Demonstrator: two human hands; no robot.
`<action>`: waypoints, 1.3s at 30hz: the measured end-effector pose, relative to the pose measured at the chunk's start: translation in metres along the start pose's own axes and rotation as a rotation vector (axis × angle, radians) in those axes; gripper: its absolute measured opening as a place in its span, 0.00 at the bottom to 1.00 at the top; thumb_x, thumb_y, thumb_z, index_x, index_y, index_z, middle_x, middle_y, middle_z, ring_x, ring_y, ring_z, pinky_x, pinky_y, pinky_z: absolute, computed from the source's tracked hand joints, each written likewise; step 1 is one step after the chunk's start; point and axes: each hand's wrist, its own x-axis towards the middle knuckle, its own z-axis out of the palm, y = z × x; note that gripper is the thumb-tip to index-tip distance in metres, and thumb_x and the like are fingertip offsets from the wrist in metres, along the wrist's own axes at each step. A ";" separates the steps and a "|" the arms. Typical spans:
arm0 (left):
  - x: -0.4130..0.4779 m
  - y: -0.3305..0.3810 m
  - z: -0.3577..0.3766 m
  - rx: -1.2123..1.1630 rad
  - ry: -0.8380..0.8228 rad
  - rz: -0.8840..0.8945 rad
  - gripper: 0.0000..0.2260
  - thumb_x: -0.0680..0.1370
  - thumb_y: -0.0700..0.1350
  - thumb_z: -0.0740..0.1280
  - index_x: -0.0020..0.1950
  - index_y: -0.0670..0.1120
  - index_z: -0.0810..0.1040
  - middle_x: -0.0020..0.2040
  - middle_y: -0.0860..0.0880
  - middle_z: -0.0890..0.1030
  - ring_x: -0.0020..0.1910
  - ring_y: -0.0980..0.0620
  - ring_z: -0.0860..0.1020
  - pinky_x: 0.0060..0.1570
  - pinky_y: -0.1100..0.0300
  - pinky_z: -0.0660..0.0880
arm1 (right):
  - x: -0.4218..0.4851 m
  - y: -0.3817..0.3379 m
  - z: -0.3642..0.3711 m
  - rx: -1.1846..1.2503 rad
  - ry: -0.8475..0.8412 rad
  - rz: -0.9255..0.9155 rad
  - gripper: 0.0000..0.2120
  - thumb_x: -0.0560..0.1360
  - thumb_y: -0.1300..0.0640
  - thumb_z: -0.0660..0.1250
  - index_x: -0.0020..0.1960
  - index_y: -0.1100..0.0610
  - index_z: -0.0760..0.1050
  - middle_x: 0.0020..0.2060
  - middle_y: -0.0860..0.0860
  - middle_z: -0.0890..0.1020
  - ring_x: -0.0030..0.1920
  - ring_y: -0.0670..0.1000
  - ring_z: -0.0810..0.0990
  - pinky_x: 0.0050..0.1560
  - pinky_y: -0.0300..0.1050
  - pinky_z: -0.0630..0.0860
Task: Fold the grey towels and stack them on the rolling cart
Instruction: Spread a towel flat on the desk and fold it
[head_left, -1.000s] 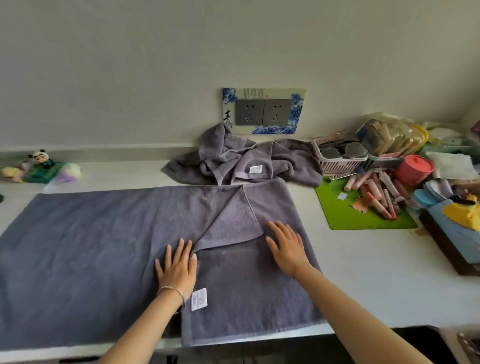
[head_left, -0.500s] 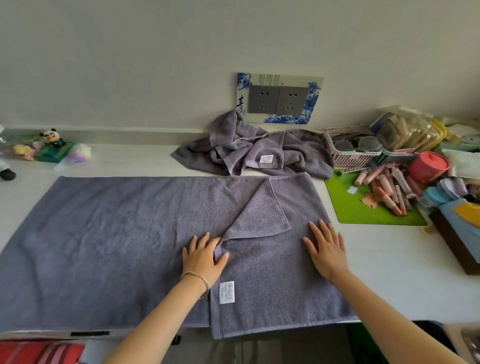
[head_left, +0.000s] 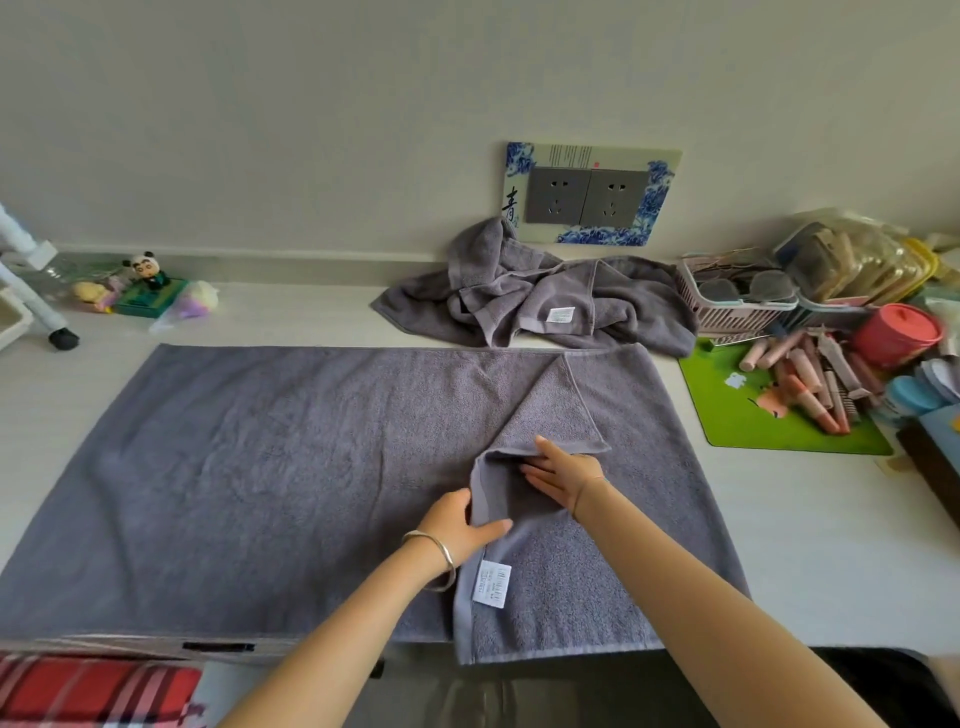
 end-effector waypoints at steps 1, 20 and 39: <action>-0.003 0.004 0.000 0.005 -0.017 0.004 0.13 0.74 0.49 0.70 0.50 0.41 0.77 0.45 0.48 0.80 0.47 0.52 0.78 0.42 0.61 0.71 | 0.002 0.000 0.004 -0.009 0.024 -0.012 0.14 0.77 0.59 0.66 0.57 0.67 0.72 0.42 0.62 0.81 0.29 0.51 0.82 0.25 0.39 0.78; -0.090 0.099 -0.172 -0.923 -0.334 0.067 0.12 0.81 0.45 0.57 0.51 0.41 0.78 0.42 0.46 0.84 0.40 0.52 0.83 0.44 0.59 0.79 | -0.141 -0.119 0.149 -0.007 -0.188 -0.929 0.07 0.78 0.55 0.65 0.45 0.59 0.75 0.38 0.54 0.79 0.42 0.50 0.78 0.45 0.44 0.76; -0.092 -0.209 -0.378 -0.525 0.116 -0.329 0.14 0.80 0.37 0.60 0.65 0.42 0.70 0.42 0.48 0.78 0.36 0.54 0.75 0.33 0.61 0.71 | -0.056 0.051 0.461 -0.701 -0.236 -0.525 0.13 0.79 0.57 0.61 0.55 0.67 0.75 0.44 0.60 0.80 0.42 0.52 0.76 0.41 0.43 0.73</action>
